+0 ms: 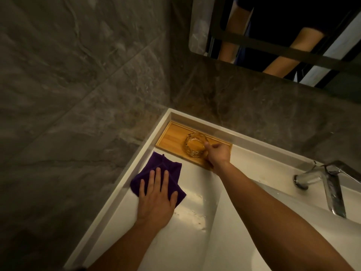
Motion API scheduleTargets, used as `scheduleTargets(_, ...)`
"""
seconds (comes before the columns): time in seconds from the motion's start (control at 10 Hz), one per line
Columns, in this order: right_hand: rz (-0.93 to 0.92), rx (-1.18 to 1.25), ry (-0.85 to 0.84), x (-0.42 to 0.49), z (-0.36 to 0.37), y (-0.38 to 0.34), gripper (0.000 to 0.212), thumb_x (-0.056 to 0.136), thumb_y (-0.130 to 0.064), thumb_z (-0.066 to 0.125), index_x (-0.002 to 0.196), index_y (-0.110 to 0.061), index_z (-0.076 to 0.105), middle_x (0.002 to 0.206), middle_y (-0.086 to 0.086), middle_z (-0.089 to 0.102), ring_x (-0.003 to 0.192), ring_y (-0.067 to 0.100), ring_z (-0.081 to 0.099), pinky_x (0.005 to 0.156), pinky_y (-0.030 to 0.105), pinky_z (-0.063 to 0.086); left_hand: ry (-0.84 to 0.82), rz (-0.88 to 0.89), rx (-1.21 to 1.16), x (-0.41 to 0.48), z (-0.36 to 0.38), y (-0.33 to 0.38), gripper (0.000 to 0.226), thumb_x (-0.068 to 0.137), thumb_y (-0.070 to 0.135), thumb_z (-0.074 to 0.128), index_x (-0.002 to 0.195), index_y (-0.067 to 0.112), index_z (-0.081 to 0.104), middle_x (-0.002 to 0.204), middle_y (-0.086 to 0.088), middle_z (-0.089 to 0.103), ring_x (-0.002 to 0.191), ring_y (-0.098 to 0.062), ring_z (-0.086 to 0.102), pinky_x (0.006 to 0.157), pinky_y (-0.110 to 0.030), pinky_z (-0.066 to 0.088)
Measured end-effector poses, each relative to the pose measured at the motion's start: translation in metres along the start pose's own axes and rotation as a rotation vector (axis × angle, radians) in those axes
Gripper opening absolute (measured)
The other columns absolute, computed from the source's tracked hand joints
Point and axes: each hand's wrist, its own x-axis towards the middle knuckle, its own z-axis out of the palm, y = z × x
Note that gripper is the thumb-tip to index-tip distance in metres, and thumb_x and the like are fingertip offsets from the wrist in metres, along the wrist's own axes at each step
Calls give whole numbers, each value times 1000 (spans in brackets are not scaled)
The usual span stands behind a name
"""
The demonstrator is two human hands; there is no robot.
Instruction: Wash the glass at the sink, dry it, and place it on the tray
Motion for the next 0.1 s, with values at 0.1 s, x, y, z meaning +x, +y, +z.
scheduleTargets(0.1,-107,-18,12,-5,-16,14,49,93,-51,69,123,-12,71,117,12,74,109,34,69,99,53,58,-61,18,-63,-3,-7,-3,76,97,59,18,162,21,9,171,-8,9,157,-26,2,125,-52,2)
